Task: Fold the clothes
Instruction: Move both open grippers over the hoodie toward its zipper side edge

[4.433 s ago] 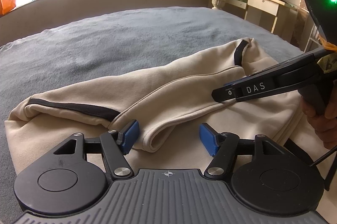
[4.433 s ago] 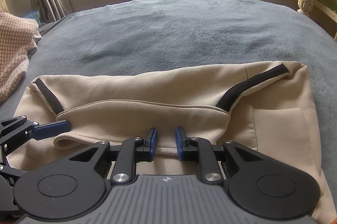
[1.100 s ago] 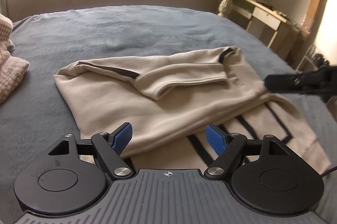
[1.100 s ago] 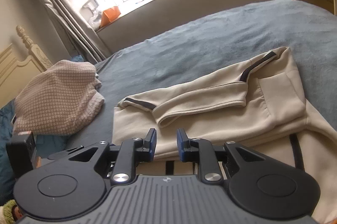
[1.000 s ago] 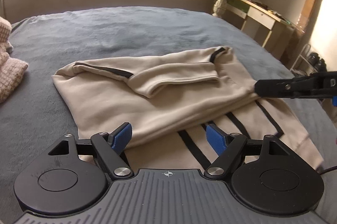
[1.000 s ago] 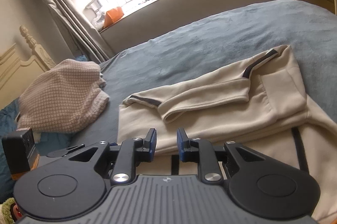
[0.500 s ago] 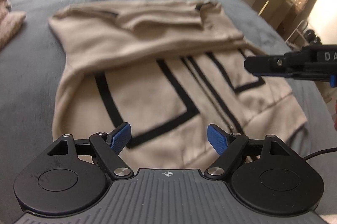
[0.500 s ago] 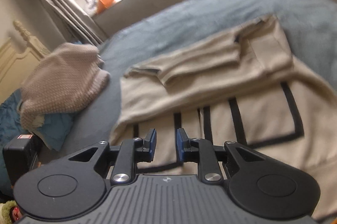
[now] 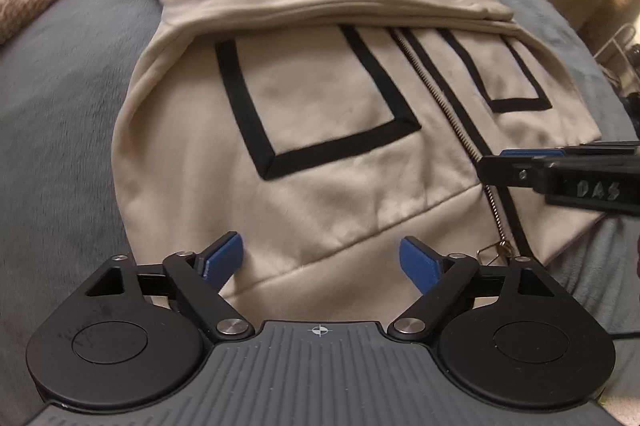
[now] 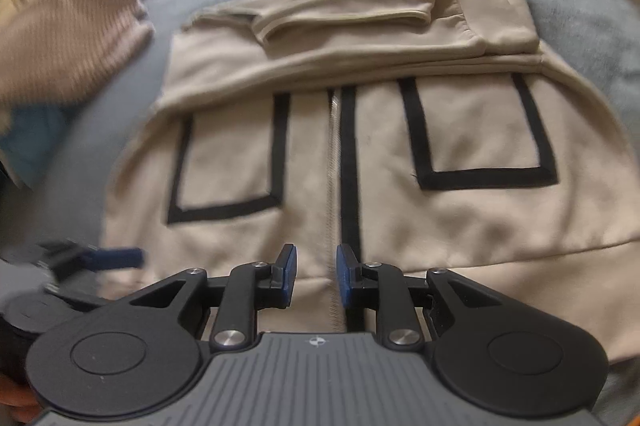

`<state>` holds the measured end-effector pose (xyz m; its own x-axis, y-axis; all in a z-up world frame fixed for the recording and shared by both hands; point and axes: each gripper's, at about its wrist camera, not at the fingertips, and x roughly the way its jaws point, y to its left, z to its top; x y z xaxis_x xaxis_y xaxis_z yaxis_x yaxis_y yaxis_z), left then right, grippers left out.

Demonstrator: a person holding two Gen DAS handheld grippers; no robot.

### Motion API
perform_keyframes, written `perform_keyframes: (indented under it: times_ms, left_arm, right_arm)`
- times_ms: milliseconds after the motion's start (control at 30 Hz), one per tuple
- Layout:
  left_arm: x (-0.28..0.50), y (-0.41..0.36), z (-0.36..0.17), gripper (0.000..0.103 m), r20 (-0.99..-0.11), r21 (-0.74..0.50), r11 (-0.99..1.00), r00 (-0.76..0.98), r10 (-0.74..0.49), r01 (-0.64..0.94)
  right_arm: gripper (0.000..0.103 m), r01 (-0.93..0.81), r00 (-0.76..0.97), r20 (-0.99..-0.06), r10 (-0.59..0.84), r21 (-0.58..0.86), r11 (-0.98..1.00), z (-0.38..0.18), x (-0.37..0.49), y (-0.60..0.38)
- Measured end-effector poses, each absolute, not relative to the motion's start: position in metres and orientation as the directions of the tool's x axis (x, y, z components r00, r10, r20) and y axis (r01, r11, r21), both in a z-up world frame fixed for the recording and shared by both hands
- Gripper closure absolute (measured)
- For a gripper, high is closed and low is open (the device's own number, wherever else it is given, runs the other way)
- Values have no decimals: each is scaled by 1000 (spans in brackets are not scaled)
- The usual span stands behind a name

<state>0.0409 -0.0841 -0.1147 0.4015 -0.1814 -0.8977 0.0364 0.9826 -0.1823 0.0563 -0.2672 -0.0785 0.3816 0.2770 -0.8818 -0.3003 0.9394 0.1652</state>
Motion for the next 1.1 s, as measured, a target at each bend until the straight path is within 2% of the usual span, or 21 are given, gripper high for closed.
perform_keyframes:
  times_ms: [67, 233, 467, 633, 1100]
  left_arm:
    - [37, -87, -116, 6, -899, -166, 985, 403, -171, 47]
    - [34, -92, -118, 4, -903, -140, 988, 400, -153, 63]
    - [33, -93, -119, 4, -906, -132, 989, 397, -145, 59]
    - [32, -95, -119, 3, -908, -119, 991, 397, -133, 60]
    - [29, -99, -117, 3, -910, -80, 994, 401, -104, 75]
  right_arm:
    - [76, -333, 393, -884, 254, 121, 935, -81, 50, -262]
    - [74, -375, 411, -883, 227, 64, 925, -83, 47, -255]
    - [73, -366, 413, -884, 218, 58, 929, -91, 51, -256]
    - [68, -381, 428, -877, 217, 43, 923, -105, 53, -256]
    - [67, -392, 441, -868, 230, 44, 919, -109, 51, -259]
